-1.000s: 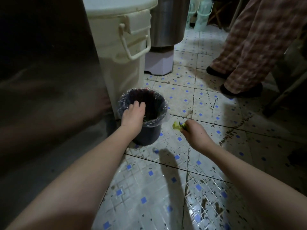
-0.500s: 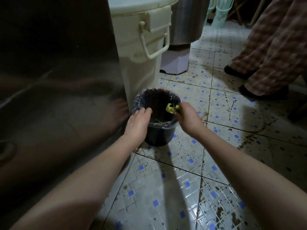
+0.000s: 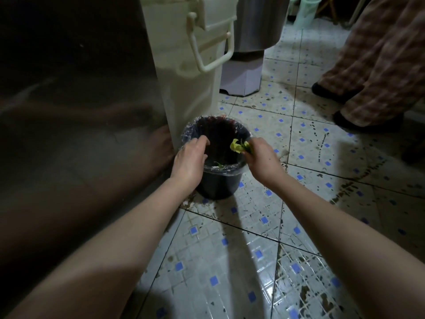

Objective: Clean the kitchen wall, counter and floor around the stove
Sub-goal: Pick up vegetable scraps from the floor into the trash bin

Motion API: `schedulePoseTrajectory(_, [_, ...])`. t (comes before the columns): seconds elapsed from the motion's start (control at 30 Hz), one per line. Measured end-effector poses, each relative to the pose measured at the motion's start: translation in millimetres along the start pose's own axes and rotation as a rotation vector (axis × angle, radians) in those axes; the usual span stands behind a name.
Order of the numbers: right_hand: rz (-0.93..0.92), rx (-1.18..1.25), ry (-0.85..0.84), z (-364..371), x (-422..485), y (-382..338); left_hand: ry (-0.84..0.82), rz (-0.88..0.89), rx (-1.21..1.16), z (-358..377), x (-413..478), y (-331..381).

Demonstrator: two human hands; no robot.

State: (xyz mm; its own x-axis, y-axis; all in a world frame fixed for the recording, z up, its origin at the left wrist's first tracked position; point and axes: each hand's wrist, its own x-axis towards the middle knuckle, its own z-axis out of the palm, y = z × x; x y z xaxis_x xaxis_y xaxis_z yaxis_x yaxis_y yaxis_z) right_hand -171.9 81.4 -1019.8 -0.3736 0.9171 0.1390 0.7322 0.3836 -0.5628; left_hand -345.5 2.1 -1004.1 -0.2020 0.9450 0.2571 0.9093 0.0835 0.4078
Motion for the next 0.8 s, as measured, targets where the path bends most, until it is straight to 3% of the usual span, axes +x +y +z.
schedulePoseTrajectory(0.17, [-0.004, 0.001, -0.01, 2, 3, -4, 0.005, 0.021, 0.081, -1, -4, 0])
schedulePoseTrajectory(0.4, [-0.02, -0.012, -0.024, 2, 10, -15, -0.108, 0.057, 0.177, 3, -18, -4])
schedulePoseTrajectory(0.8, [-0.058, -0.038, -0.068, 17, 16, -32, -0.209, 0.056, 0.203, -2, -43, -15])
